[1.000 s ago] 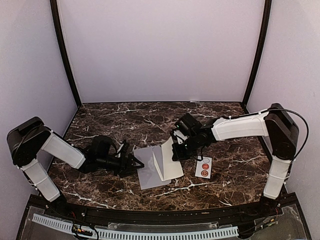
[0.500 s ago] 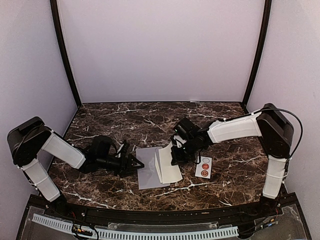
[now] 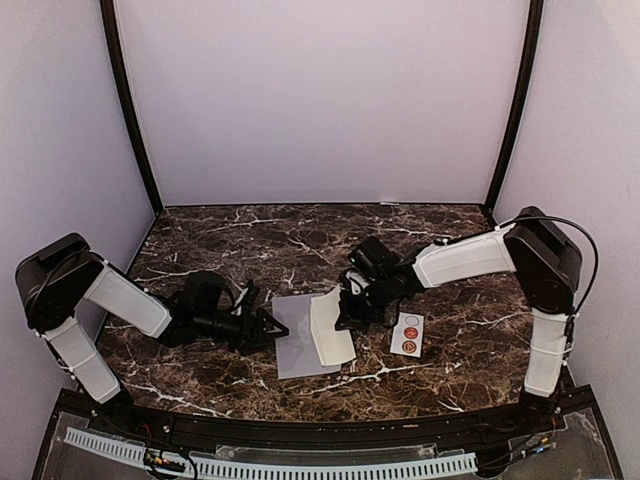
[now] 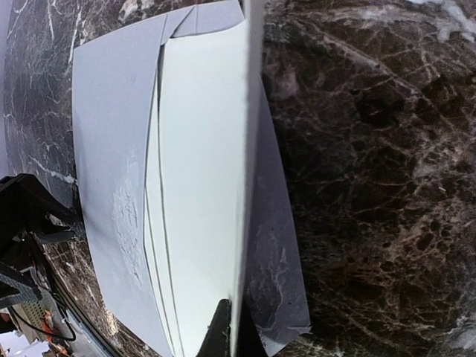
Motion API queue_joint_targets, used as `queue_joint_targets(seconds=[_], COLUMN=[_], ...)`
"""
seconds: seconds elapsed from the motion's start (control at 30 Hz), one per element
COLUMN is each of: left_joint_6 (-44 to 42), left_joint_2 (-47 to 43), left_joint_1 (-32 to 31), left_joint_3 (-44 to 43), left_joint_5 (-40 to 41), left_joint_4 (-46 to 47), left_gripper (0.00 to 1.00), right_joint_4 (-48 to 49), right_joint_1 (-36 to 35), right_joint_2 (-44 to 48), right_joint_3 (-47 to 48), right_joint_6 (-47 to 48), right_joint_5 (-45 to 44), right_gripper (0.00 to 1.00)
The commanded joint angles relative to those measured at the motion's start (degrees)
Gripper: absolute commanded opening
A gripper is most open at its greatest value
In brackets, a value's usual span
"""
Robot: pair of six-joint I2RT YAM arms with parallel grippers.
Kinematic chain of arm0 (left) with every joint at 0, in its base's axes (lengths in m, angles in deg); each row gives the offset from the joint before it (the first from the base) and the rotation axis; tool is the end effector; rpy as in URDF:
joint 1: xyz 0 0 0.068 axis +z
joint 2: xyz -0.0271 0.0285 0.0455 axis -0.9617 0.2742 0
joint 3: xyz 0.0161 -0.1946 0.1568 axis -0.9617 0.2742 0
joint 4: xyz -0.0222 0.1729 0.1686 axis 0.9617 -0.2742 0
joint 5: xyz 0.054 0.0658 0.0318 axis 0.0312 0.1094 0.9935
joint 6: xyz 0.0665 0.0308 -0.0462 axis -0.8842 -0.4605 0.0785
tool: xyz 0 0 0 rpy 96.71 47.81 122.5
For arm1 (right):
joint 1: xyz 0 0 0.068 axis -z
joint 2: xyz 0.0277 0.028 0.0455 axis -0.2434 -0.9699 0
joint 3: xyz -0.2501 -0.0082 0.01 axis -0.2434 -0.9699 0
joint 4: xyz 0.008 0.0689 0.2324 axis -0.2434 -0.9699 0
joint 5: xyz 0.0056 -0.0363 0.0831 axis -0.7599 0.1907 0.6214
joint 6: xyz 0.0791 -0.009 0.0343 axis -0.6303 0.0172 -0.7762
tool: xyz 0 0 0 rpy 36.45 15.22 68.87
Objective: Place the letter into the envelope and seal it
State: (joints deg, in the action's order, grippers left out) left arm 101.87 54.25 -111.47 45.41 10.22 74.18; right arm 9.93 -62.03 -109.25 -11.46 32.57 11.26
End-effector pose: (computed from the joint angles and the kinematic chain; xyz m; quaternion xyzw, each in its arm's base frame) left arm 0.2068 -0.2151 0.0952 0.0204 0.8448 -0.5206 0.1224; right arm 0.2413 0.3050 0.1006 -0.0883 0.9476 0.2987 0.0706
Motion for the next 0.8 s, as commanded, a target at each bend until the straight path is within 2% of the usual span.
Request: queue_joint_targets(seconds=[0.0,0.43,0.77], left_joint_6=[0.0,-0.36,-1.0], left_joint_2=[1.26,1.53,3.26], left_joint_1=[-0.01,-0.04,-0.03], left_joint_3=[0.78,0.41,-0.76], left_joint_5=[0.04,-0.01,0.81], left_joint_4=[-3.36,-2.97,-3.19], left_gripper=[0.69,0.69,0.67], right_joint_4=[2.24,6.73,7.65], right_joint_1=[0.74,0.92,0.46], right_joint_2=[-1.88,-2.69,-5.05], right_joint_3=[-0.09,-0.99,1.71], right_joint_6=[-1.36,-3.44,1.59], right_joint_5=[2.49,6.36,10.33], right_gripper=[0.0,0.0,0.0])
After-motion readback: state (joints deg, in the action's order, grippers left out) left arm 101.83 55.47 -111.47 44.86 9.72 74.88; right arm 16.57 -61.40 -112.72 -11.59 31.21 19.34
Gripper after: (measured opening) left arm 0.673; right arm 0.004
